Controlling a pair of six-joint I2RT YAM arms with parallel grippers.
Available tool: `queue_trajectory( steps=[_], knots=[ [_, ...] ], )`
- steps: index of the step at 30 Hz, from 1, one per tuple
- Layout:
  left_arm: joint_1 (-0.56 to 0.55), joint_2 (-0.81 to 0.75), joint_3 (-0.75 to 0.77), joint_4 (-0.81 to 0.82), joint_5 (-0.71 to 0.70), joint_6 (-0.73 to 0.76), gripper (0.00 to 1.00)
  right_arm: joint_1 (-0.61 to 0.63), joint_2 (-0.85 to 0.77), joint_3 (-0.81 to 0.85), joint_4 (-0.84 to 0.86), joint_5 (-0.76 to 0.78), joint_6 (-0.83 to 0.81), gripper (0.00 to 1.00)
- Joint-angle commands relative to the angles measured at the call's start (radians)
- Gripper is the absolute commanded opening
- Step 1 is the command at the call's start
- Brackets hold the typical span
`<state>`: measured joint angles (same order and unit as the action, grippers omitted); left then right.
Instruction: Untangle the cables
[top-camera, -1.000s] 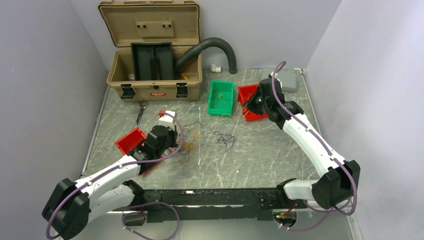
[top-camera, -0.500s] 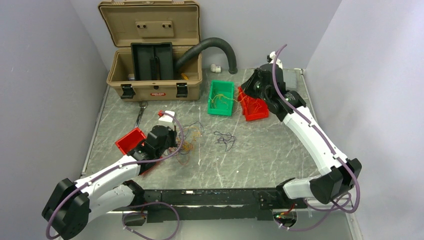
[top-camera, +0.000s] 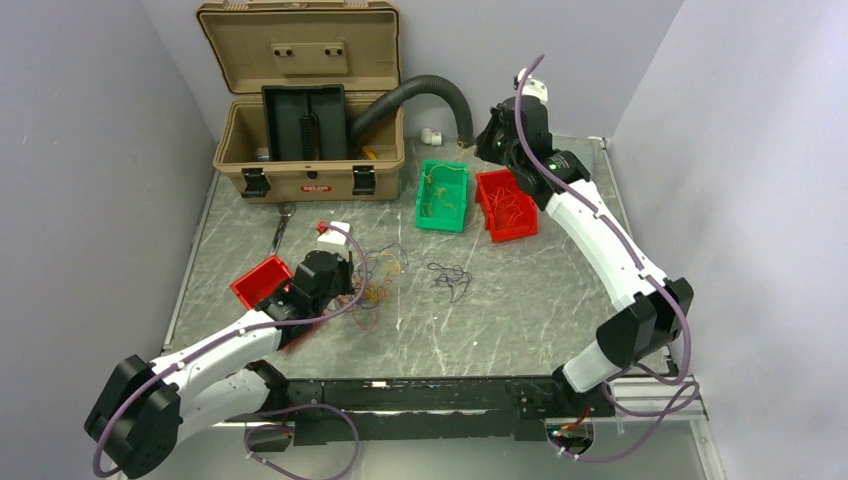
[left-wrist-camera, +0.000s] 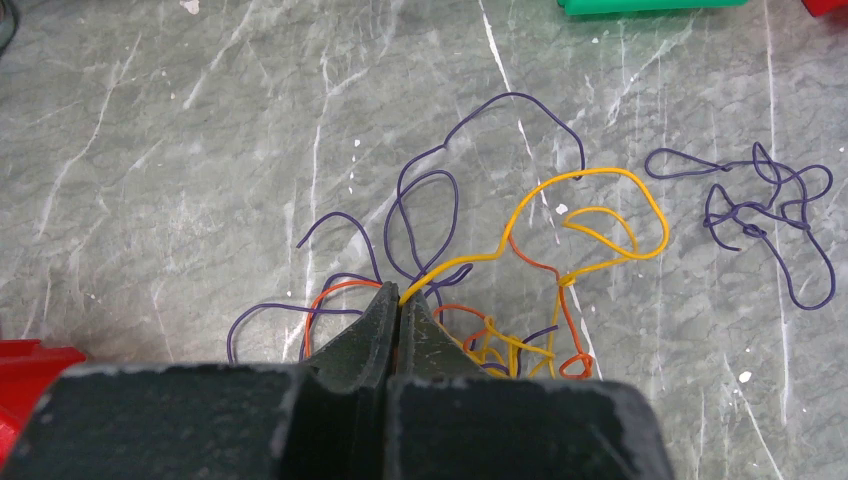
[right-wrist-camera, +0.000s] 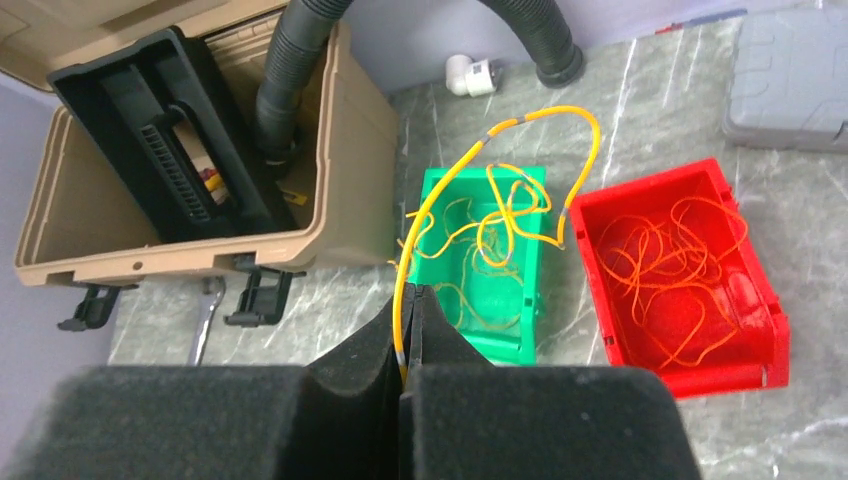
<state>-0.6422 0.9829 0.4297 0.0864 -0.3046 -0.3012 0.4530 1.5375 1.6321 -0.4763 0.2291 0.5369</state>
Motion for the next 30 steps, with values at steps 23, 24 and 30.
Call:
queue_trajectory(
  steps=[23,24,30],
  knots=[
    [-0.003,0.024,0.012,0.018,-0.017,-0.003,0.0,0.082,0.457,0.127,0.128,0.104,-0.174,0.0],
    [-0.002,0.022,0.011,0.018,-0.015,-0.002,0.0,0.086,0.467,0.146,0.113,0.126,-0.174,0.0],
    [-0.004,0.014,0.006,0.023,-0.018,-0.002,0.0,0.091,0.413,0.167,0.107,0.142,-0.222,0.0]
  ],
)
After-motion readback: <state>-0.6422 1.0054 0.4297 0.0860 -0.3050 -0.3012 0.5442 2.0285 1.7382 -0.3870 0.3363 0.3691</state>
